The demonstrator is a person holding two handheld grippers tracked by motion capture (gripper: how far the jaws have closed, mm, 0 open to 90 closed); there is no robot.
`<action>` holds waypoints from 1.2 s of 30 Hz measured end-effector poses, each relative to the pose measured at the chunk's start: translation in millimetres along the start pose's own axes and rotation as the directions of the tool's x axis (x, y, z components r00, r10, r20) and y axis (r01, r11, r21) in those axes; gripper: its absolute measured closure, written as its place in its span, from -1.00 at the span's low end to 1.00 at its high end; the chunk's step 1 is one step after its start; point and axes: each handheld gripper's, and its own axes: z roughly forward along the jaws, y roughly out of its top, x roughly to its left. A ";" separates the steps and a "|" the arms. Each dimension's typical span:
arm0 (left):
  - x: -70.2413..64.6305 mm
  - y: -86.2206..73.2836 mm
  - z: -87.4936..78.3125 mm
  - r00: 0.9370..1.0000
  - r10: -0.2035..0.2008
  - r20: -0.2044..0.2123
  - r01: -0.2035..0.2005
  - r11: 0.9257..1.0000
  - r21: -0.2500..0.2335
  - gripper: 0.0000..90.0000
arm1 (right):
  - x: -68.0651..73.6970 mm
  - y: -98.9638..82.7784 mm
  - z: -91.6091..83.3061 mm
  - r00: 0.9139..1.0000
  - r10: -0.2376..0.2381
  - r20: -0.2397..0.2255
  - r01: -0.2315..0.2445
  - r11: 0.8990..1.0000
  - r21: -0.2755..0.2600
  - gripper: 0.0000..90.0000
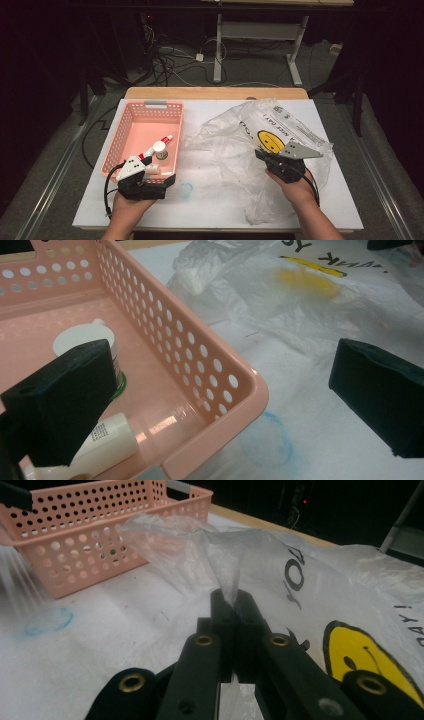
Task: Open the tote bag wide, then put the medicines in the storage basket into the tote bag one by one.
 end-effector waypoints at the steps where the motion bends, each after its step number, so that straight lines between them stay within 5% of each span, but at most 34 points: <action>1: 0.2 0.5 -0.2 1.000 0.001 0.001 -0.001 1.000 0.001 -1.00 | -1.3 1.5 -2.2 1.000 0.006 0.006 -0.006 1.000 -0.008 1.00; 10: 3.0 3.4 -0.6 1.000 -0.014 0.001 0.014 1.000 -0.010 -1.00 | -8.4 13.3 -21.4 1.000 0.005 0.018 -0.004 0.996 -0.095 1.00; 16: 2.6 1.7 -3.4 0.999 -0.036 0.021 0.036 0.999 -0.021 -1.00 | -10.5 10.3 -18.9 1.000 0.021 0.015 -0.020 0.996 -0.091 1.00; 27: 6.7 6.2 -9.5 0.999 -0.001 -0.044 -0.001 0.999 -0.044 -1.00 | -5.7 9.0 -18.2 1.000 -0.012 -0.005 0.012 0.997 -0.081 1.00; 32: 16.7 12.3 -19.1 0.998 -0.025 -0.057 0.021 0.997 -0.073 -1.00 | -4.6 6.3 -18.2 1.000 -0.018 0.000 0.018 0.997 -0.069 1.00; 36: 34.3 24.0 -23.3 0.993 -0.083 -0.081 0.075 0.993 -0.093 -1.00 | -4.2 3.9 -19.7 1.000 -0.007 0.008 0.008 0.998 -0.063 1.00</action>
